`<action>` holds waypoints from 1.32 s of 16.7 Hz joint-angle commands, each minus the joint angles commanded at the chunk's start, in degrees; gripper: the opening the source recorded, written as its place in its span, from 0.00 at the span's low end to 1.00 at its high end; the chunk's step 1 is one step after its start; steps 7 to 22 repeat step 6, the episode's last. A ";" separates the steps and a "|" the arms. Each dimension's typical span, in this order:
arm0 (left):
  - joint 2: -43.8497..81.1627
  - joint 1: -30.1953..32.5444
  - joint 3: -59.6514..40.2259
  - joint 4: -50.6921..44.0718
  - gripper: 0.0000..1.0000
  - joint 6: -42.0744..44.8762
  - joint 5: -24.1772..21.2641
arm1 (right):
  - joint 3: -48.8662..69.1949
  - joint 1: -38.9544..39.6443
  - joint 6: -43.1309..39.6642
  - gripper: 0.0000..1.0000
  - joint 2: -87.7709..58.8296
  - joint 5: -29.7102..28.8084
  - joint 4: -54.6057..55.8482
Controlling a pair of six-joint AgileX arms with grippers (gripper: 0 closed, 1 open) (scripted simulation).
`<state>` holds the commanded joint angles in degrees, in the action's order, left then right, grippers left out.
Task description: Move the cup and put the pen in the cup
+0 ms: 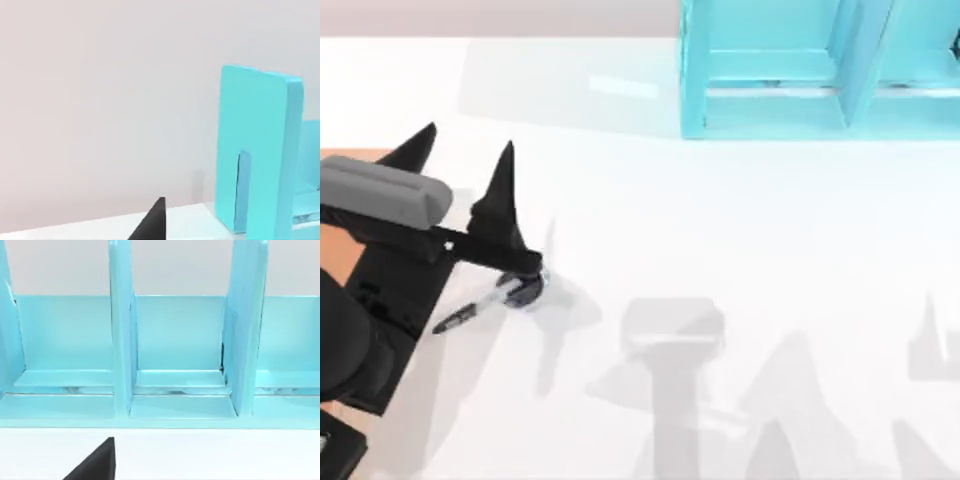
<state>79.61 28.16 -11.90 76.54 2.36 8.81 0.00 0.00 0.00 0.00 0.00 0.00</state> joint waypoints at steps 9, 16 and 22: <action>0.00 0.00 0.00 0.00 1.00 0.00 0.00 | 0.00 0.00 0.00 1.00 0.00 0.00 0.00; 0.00 0.00 0.00 0.00 1.00 0.00 0.00 | 0.00 0.00 0.00 1.00 0.00 0.00 0.00; 0.00 0.00 0.00 0.00 1.00 0.00 0.00 | 0.00 0.00 0.00 1.00 0.00 0.00 0.00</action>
